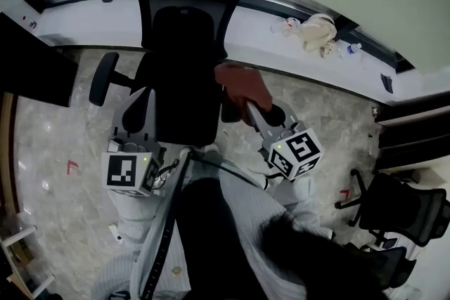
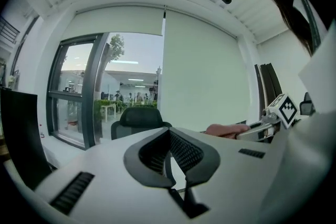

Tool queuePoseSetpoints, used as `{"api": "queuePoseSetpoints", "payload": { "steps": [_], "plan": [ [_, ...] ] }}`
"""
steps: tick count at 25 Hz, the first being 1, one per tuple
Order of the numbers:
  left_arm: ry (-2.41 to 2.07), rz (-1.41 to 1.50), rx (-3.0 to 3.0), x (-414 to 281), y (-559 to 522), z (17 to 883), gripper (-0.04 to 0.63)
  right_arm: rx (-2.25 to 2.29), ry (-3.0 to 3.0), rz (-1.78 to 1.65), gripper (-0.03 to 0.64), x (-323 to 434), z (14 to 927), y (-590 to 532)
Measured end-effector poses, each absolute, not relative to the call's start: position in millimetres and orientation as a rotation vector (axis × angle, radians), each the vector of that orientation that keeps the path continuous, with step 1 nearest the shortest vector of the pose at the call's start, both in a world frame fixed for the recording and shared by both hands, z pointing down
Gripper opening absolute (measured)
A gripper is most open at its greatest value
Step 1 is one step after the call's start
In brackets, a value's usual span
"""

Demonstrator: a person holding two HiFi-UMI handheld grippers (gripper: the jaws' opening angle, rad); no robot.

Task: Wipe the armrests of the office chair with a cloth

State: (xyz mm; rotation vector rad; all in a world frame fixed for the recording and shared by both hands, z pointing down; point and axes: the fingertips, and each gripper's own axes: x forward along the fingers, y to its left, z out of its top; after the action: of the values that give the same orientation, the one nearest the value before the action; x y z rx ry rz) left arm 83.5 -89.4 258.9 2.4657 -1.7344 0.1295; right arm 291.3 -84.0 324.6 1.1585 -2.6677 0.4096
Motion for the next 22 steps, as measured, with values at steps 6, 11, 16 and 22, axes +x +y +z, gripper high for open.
{"api": "queuePoseSetpoints", "payload": {
  "steps": [6,11,16,22],
  "plan": [
    [-1.810,0.089,2.456,83,-86,242,0.003,1.246,-2.761,0.336,0.032,307,278,-78],
    [-1.897,0.078,2.364,57,-73,248,0.003,1.162,-2.788,0.276,0.032,295,272,-90],
    [-2.190,0.099,2.053,-32,-17,261,0.003,0.843,-2.878,0.281,0.032,215,279,-95],
    [-2.426,0.055,1.733,-163,70,275,0.003,0.511,-2.938,0.237,0.032,66,283,-69]
  ]
}}
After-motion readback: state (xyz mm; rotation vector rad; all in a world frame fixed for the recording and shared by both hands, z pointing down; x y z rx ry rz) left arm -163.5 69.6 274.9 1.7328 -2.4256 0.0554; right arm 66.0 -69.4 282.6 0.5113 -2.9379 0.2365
